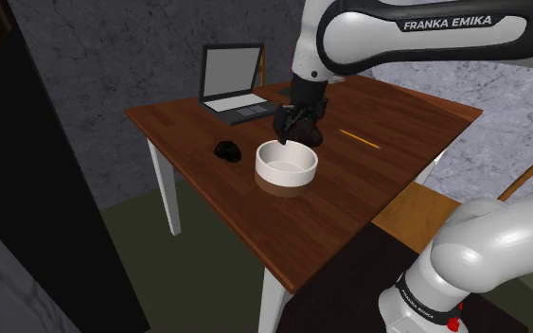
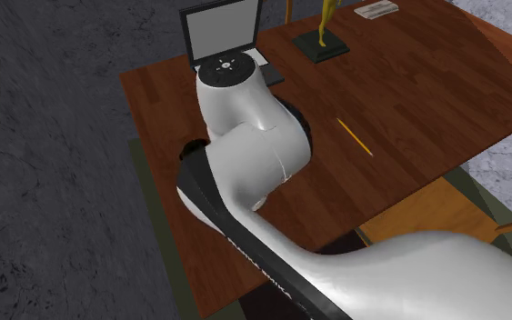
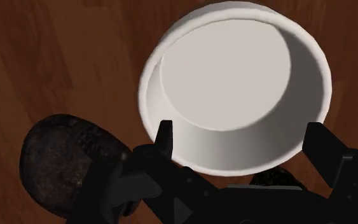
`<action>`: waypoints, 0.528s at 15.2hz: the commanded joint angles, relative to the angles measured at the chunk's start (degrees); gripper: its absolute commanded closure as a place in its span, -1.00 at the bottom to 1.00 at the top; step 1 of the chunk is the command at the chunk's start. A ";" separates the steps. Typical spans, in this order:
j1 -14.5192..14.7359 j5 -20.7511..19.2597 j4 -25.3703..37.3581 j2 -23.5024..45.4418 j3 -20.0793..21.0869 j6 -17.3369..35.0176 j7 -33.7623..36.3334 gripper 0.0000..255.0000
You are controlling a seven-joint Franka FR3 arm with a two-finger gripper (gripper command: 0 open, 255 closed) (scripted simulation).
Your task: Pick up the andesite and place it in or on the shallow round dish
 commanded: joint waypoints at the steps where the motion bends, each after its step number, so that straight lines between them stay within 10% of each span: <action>1: -0.87 -1.39 2.10 3.84 2.53 2.76 3.98 -1.00; 8: -3.73 -10.99 12.62 18.62 11.30 8.10 20.03 -1.00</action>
